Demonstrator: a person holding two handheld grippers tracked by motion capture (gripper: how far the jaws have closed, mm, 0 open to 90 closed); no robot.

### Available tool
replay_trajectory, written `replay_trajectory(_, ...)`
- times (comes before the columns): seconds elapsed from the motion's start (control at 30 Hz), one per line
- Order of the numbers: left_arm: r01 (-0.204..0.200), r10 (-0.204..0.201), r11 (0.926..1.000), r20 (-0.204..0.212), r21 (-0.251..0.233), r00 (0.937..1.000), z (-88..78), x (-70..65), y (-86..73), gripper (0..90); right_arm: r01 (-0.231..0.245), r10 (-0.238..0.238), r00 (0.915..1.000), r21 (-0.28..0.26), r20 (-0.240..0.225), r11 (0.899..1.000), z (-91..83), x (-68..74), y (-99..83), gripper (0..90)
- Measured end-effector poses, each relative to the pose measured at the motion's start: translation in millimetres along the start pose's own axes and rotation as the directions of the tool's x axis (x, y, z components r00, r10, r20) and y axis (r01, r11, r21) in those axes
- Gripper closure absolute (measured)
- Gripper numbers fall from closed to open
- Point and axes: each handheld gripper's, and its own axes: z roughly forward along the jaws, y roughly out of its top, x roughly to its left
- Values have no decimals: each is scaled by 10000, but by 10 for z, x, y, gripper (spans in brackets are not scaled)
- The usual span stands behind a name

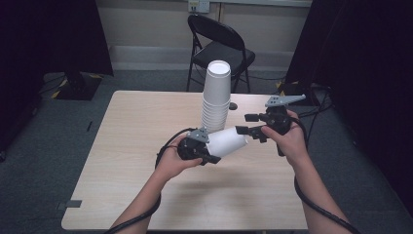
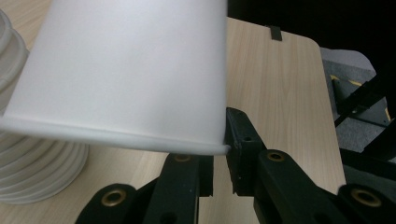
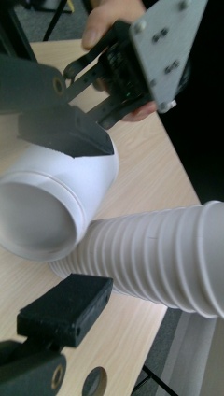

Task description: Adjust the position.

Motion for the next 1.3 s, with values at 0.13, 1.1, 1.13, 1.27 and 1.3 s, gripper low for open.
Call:
replay_trajectory(0.13,56,-58,9998,-107,-193,9999,-80,4,-30,824,115,-116,9999,276,32,9996,66,0,-82,362)
replay_trajectory(1.1,148,-110,9905,-280,1364,9995,-105,62,-104,870,-68,67,10000,106,56,9999,227,-44,-234,307)
replay_trajectory(1.13,142,-107,9909,-266,1335,9996,-92,60,-99,870,-77,77,10000,72,46,9999,227,-48,-234,307)
replay_trajectory(1.27,78,-39,9892,-269,1462,9996,-45,54,-66,867,-78,77,10000,117,60,9999,221,-58,-235,307)
replay_trajectory(1.3,52,-11,9886,-275,1506,9996,-34,54,-58,867,-73,72,9999,137,84,9999,219,-59,-235,307)
